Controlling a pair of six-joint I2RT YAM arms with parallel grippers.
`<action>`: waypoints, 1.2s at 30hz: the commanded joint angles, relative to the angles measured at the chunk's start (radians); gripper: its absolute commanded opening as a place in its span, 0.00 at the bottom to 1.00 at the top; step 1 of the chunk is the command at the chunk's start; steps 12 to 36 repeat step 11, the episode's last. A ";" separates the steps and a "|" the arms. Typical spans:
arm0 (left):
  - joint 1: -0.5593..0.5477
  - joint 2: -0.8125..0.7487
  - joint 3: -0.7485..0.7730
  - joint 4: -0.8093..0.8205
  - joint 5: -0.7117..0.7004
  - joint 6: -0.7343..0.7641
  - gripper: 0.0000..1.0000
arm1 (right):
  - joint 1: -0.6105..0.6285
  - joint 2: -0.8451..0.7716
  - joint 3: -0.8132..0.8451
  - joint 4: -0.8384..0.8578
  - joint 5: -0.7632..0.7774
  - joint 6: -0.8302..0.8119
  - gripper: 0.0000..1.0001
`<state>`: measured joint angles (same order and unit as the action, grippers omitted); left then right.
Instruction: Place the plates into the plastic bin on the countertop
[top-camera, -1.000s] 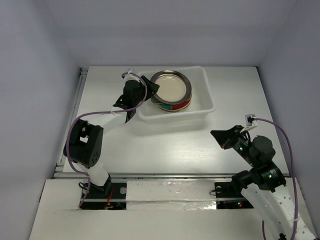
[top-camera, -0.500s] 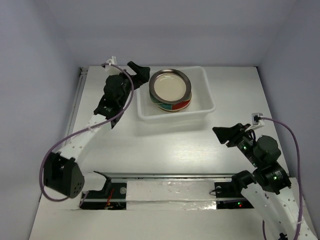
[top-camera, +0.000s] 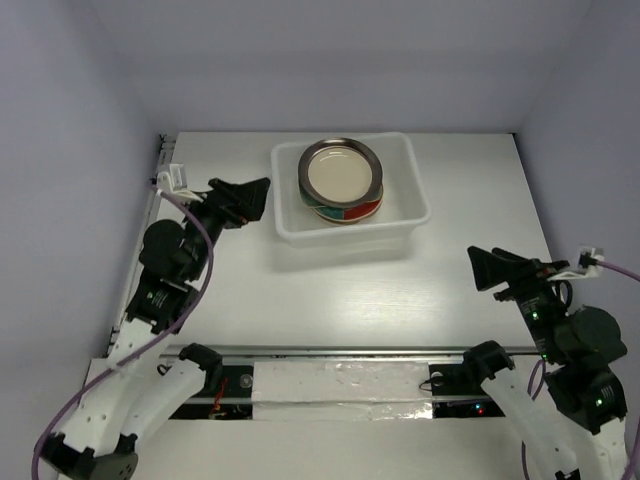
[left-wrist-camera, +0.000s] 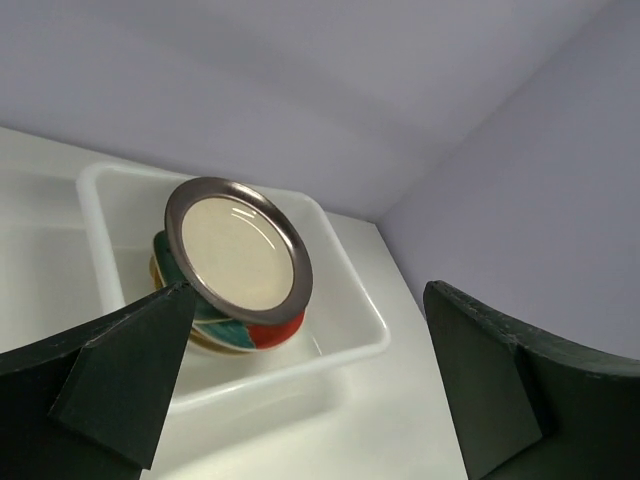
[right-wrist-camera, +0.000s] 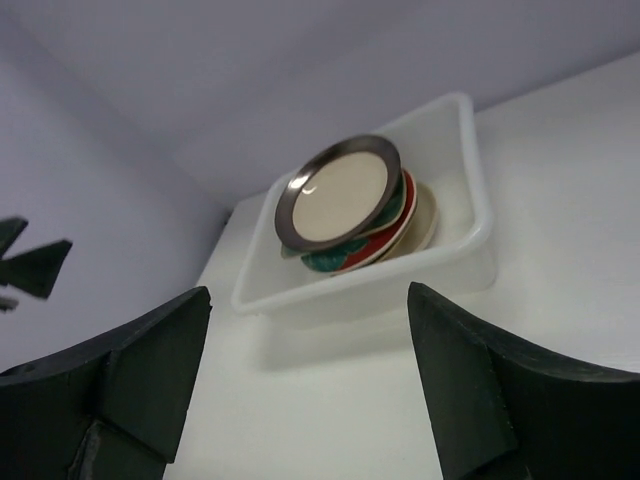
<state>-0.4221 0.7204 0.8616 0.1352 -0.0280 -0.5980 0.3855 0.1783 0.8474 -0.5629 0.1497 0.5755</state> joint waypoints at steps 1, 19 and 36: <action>-0.001 -0.093 -0.038 -0.091 0.061 0.064 0.99 | -0.004 -0.042 0.039 -0.032 0.125 -0.029 0.84; -0.001 -0.211 -0.136 -0.195 0.089 0.119 0.99 | -0.004 -0.027 -0.005 0.014 0.109 -0.003 0.55; -0.001 -0.211 -0.136 -0.195 0.089 0.119 0.99 | -0.004 -0.027 -0.005 0.014 0.109 -0.003 0.55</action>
